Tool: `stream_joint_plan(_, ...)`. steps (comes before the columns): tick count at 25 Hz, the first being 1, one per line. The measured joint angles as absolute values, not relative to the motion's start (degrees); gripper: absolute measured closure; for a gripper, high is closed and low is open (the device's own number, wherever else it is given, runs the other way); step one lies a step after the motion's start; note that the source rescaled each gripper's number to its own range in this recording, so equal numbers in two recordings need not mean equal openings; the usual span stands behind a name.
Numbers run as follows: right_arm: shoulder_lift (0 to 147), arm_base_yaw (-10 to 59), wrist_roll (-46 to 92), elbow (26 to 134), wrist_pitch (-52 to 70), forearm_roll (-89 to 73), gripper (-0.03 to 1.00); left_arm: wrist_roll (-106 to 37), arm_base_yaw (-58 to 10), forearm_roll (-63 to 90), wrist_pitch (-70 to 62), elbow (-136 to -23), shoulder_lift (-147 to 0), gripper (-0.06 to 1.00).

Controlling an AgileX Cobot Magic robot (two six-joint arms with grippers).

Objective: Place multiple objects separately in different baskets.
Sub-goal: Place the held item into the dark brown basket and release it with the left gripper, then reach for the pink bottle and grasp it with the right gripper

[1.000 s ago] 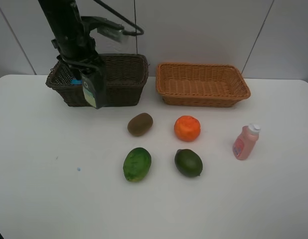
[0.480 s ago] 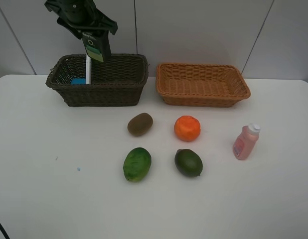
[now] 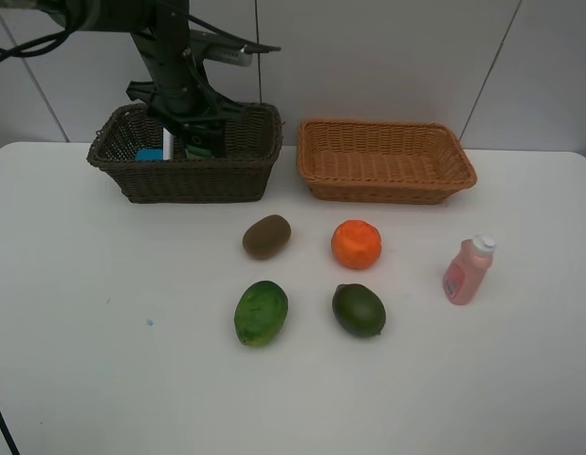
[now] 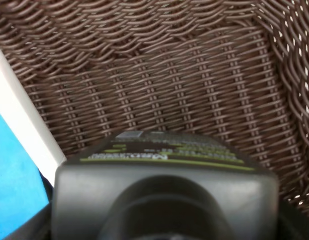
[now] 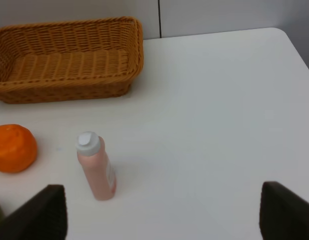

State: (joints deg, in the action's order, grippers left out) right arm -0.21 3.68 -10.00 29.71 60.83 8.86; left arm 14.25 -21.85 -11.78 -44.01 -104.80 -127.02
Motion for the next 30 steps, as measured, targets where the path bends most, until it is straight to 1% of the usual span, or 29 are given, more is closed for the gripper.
stream_joint_plan(3, -0.2, 3.7, -10.0, 29.7, 60.8, 8.9, 0.02, 14.5, -21.9, -12.0, -44.2, -104.8, -127.0, 0.02)
stream_joint_plan(5, -0.2, 3.7, -10.0, 29.7, 60.8, 8.9, 0.02, 14.5, -21.8, -12.2, -44.9, -105.0, -127.0, -0.01)
stream_joint_plan(10, -0.2, 3.7, -10.0, 29.7, 60.8, 8.9, 0.02, 14.8, -21.8, -12.2, -49.4, -108.7, -127.0, -0.02)
stream_joint_plan(13, -0.2, 3.7, -10.0, 29.7, 60.8, 8.9, 0.02, 14.9, -21.8, -12.2, -55.5, -114.7, -127.0, -0.02)
stream_joint_plan(16, -0.2, 3.7, -10.0, 29.7, 60.8, 8.9, 0.02, 15.0, -21.8, -11.4, -65.2, -121.4, -127.0, -0.02)
stream_joint_plan(18, -0.2, 3.7, -10.0, 29.7, 60.8, 8.9, 0.02, 15.0, -21.8, -10.1, -67.9, -124.3, -126.8, -0.02)
stream_joint_plan(22, -0.2, 3.7, -10.0, 29.7, 60.8, 8.9, 0.02, 14.3, -21.8, -4.0, -68.7, -125.0, -125.2, -0.02)
stream_joint_plan(30, -0.2, 3.7, -10.0, 29.7, 60.8, 8.9, 0.02, 11.1, -20.9, 0.9, -68.7, -123.1, -123.4, -0.02)
